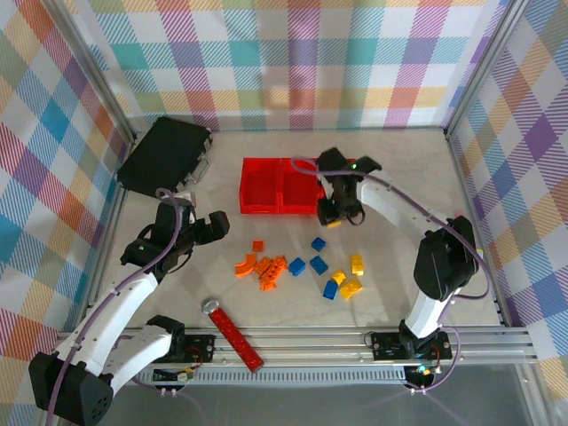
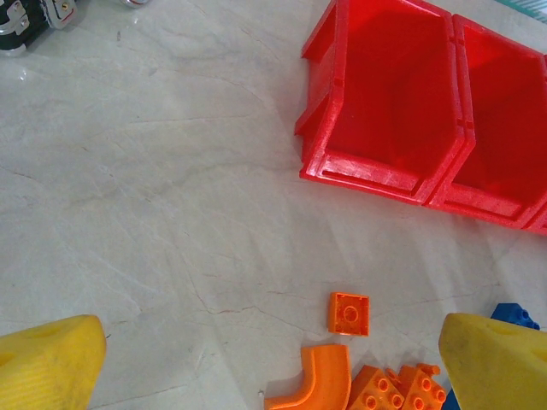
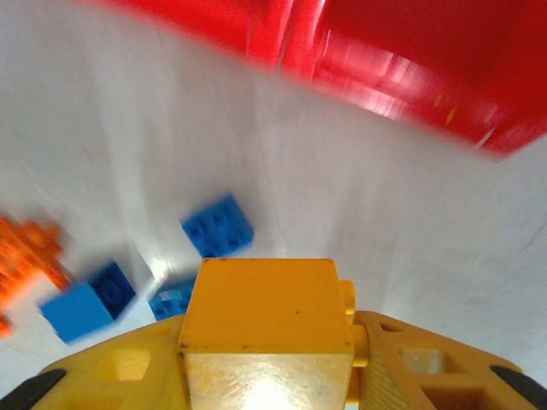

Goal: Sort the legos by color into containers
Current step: Place the lego in the container.

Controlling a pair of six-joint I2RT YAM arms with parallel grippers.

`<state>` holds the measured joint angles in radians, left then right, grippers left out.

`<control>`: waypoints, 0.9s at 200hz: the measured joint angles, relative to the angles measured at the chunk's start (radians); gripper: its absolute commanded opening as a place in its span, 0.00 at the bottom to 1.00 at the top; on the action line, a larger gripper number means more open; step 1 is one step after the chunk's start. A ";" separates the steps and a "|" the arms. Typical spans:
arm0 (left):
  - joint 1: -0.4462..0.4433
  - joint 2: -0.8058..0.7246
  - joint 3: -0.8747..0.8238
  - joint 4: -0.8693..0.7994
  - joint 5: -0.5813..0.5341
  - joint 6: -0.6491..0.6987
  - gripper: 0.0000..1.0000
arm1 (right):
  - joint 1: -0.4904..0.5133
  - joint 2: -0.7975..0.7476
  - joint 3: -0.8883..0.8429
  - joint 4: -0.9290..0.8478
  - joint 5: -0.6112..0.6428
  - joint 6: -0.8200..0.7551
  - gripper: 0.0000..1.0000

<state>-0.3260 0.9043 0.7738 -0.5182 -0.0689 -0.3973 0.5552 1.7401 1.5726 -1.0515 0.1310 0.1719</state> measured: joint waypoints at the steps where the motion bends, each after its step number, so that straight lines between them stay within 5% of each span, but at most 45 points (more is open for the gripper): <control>1: 0.000 0.000 0.000 0.000 0.000 0.000 1.00 | -0.003 0.002 0.013 -0.001 0.002 0.000 0.27; 72: 0.000 -0.003 0.000 0.000 0.001 0.000 1.00 | -0.172 0.354 0.494 -0.043 0.052 -0.008 0.27; 180: -0.014 -0.005 0.000 -0.001 -0.003 0.000 1.00 | -0.187 0.469 0.499 -0.075 0.032 -0.027 0.39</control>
<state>-0.3401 0.8989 0.7738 -0.5190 -0.0715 -0.3969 0.3687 2.2093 2.0712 -1.1263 0.1627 0.1444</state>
